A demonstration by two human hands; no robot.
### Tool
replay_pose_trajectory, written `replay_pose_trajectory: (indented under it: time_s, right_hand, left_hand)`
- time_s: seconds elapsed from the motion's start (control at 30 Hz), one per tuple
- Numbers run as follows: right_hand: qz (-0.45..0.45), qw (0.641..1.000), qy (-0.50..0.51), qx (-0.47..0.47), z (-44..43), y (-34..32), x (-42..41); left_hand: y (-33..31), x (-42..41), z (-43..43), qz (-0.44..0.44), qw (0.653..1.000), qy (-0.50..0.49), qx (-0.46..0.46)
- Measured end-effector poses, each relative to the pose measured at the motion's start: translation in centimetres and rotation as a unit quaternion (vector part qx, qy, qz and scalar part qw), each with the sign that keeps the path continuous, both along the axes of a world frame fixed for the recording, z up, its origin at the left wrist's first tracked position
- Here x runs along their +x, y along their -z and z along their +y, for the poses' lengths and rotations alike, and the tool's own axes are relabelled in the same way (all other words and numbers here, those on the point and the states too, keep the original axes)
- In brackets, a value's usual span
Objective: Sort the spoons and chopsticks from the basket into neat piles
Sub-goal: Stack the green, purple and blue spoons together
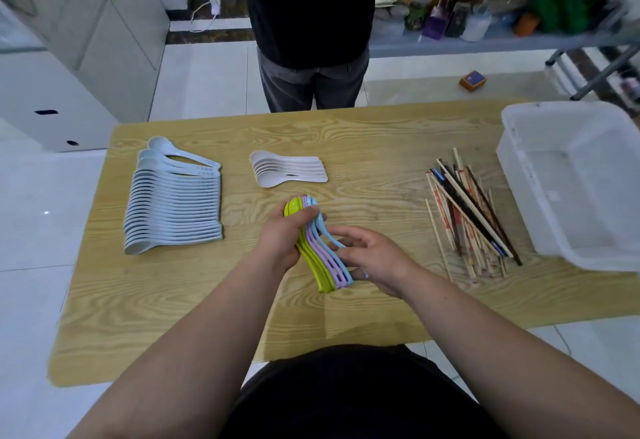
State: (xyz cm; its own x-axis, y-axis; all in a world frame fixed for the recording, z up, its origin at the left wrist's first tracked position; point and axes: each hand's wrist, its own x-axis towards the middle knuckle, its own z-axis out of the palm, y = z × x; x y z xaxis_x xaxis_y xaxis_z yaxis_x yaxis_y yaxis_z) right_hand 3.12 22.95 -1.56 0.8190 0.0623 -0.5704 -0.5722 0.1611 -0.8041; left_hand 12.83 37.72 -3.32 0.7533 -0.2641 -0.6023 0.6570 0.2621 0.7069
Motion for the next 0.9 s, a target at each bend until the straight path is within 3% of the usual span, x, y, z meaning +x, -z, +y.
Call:
replay_pose_trajectory:
  time_s: [0.53,0.67,0.8,0.9]
  right_hand:
    - [-0.016,0.999,0.016,0.043,6.4,-1.6,-0.4]
    - [0.019,0.998,0.036,0.047,8.0,-2.3,-0.2]
    - [0.043,0.993,-0.082,0.072,9.3,-3.1,0.0]
    - [0.065,0.991,-0.083,0.082,10.1,-3.4,0.0]
  left_hand:
    - [-3.5,-0.6,6.1,-0.023,0.999,0.025,-0.033]
    - [-3.8,-0.8,7.0,-0.038,0.998,0.025,-0.034]
    - [-4.2,-1.7,6.9,-0.068,0.997,0.022,-0.03]
    - [-4.3,-2.3,7.2,-0.108,0.994,0.02,0.003]
